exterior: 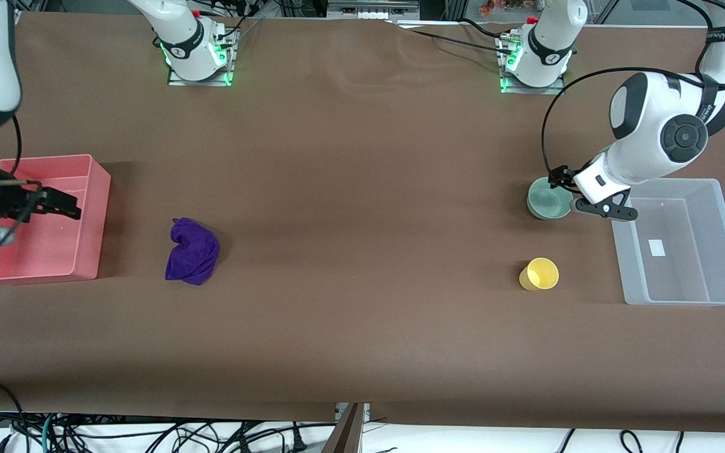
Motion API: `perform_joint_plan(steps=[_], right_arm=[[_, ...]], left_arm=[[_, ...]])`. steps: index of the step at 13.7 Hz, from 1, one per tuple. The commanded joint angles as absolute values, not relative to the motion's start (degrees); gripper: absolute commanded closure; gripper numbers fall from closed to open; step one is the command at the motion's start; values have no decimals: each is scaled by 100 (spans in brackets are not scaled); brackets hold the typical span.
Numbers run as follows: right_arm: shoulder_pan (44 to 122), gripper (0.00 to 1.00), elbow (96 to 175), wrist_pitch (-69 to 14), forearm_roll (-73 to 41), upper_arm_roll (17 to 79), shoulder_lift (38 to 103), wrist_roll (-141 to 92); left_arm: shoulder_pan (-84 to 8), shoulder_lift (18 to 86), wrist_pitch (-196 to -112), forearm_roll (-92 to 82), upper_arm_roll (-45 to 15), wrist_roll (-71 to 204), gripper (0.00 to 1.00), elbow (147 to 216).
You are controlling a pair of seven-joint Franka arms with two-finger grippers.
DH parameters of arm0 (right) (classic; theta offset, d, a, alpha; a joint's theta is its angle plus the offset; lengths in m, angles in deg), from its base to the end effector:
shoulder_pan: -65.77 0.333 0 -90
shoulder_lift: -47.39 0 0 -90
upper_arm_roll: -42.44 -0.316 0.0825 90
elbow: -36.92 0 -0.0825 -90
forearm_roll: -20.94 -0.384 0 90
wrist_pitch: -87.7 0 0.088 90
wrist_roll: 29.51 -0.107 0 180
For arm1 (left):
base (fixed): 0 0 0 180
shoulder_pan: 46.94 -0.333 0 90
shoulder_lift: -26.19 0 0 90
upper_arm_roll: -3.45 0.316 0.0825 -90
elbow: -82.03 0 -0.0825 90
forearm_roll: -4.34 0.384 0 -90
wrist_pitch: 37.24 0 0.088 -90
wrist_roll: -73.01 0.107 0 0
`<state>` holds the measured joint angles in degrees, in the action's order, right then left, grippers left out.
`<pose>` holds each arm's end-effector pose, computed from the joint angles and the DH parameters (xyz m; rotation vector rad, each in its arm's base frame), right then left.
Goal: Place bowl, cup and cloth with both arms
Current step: 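Lower the left gripper onto the green bowl while the right gripper reaches the cloth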
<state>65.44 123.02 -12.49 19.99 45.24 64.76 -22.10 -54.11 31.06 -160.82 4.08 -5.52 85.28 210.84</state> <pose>0.6467 -0.0302 0.4891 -3.1314 -0.1145 0.0885 0.5114 -0.0162 0.3151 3.0744 -0.3759 -0.2686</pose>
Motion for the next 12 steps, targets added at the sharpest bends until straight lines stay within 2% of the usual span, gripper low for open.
perform_joint_plan(steps=[1,7,10,11,12], right_arm=[[6673,0,12279,-1644,1953,4516,6944,-2213],[6998,1,12420,-2365,1909,4507,7656,-2780],[7218,1,12927,-3057,1935,4420,7666,-3469],[7175,0,13138,-3338,1935,4254,7639,-3531],[7166,0,13401,-3594,1935,4200,7622,-3662]], left_arm=[[-5843,3487,-16703,407,-595,9766,0,21149],[-5880,4288,-17354,407,-595,11184,0,21149],[-6064,4683,-17794,407,-595,11825,1,21132],[-6082,4763,-17891,407,-595,12045,6,21123],[-6082,4789,-17901,407,-595,12195,17,21097]])
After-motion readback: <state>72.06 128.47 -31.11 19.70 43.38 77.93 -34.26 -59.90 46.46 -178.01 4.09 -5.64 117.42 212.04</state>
